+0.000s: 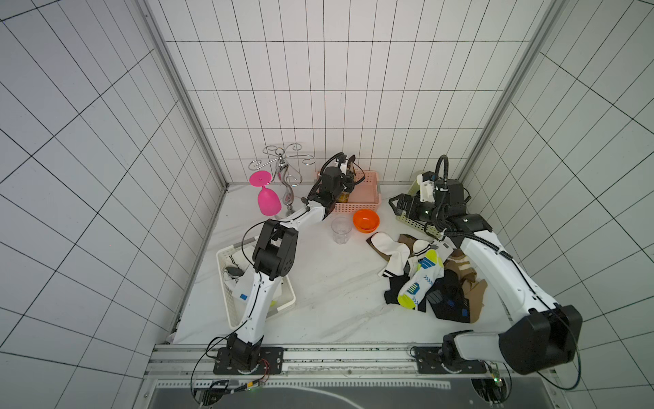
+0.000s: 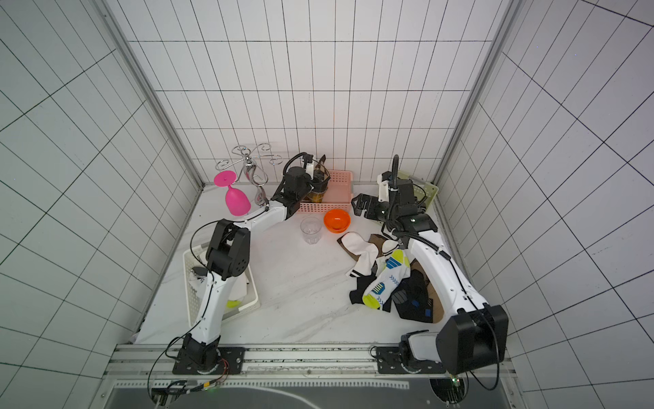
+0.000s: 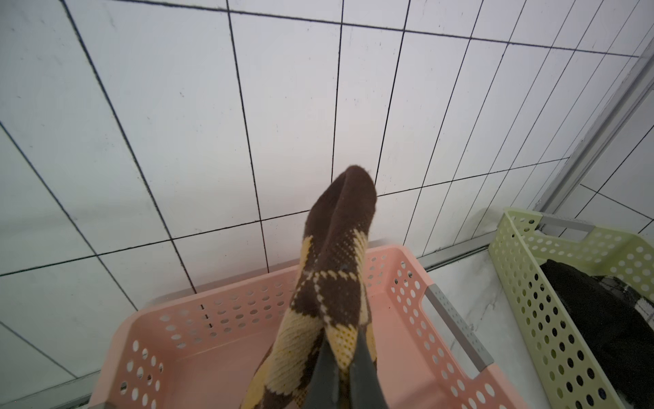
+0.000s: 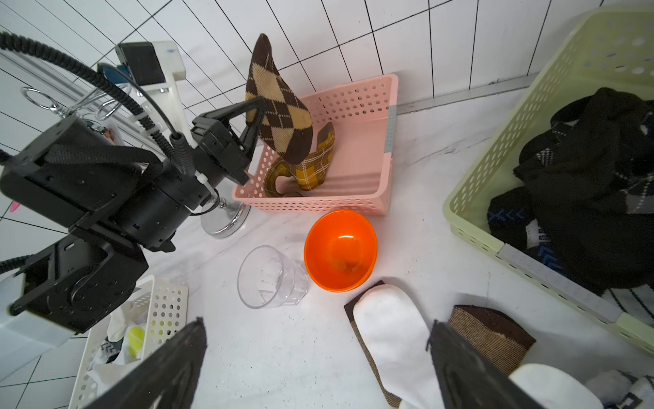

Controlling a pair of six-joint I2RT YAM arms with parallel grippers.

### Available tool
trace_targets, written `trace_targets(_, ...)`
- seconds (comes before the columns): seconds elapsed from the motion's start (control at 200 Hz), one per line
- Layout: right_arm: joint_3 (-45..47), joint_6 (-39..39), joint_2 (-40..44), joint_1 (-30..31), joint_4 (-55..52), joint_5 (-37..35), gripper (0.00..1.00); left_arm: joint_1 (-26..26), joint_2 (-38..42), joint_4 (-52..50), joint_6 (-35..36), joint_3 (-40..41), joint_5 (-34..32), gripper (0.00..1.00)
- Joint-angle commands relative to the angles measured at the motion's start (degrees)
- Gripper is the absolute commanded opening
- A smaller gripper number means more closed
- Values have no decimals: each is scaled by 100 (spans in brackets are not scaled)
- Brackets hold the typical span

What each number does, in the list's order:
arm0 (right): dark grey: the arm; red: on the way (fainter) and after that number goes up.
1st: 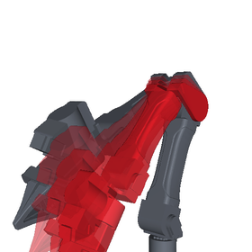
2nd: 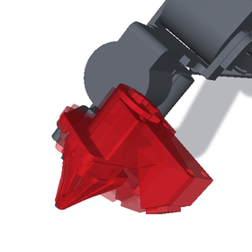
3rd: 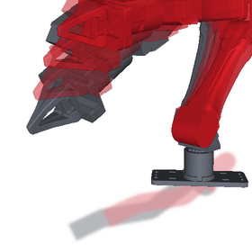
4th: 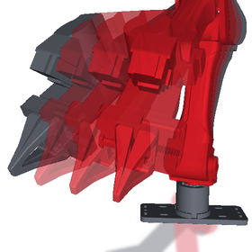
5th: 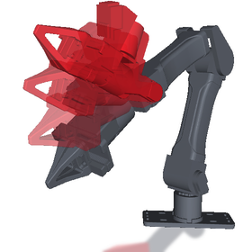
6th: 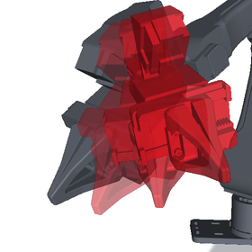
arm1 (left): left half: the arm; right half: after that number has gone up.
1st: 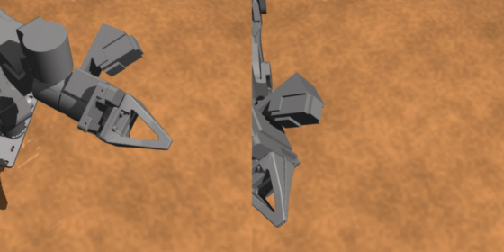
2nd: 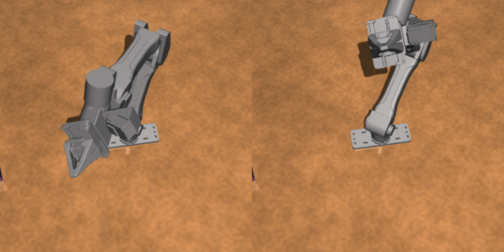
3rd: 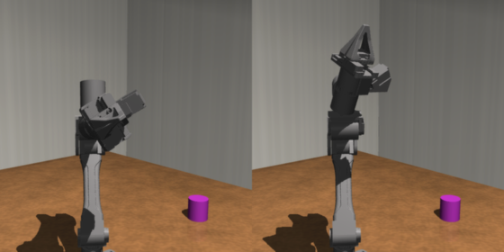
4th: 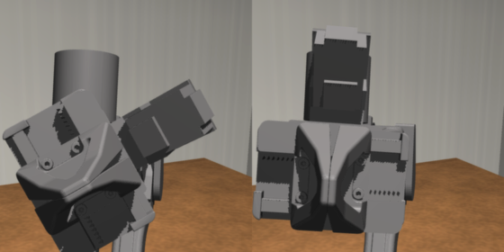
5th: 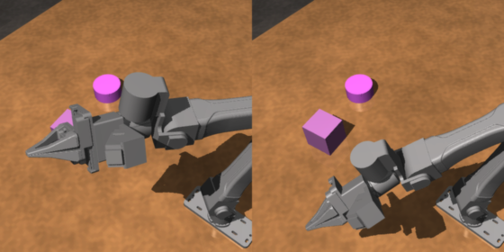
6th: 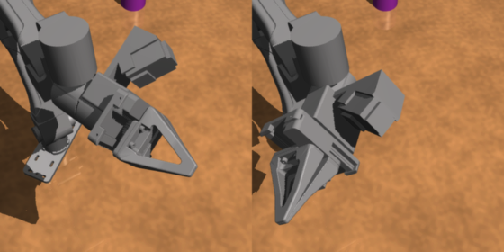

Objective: Sort the socks into the basket by color
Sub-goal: Place the sock in the bin.

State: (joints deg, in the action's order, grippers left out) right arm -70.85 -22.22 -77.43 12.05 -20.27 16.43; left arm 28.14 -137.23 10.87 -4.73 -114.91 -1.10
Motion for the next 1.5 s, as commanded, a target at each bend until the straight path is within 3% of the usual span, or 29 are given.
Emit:
trace_targets(0.0, 272, 62, -95, -106, 95, -43, 100, 23, -431, -103, -83, -517, 406, 2)
trace_targets(0.085, 273, 65, -141, -137, 122, -52, 100, 39, -650, -328, -81, -710, 552, 4)
trace_targets(0.245, 238, 26, -265, -159, 136, 8, 99, 41, -531, -122, -149, -331, 663, 10)
trace_targets(0.42, 160, 14, -374, -151, 147, 80, 99, 38, -566, -257, -161, -315, 758, 48)
trace_targets(0.505, 133, 17, -378, -135, 140, 80, 99, 40, -500, -232, -172, -256, 797, 57)
trace_targets(1.014, 159, 105, -461, -80, -103, -4, 100, 41, 818, -328, -463, 673, 867, 60)
trace_targets(1.494, 229, 445, -835, 139, -1530, -281, 99, 135, 3323, -912, -765, 3064, 1042, 60)
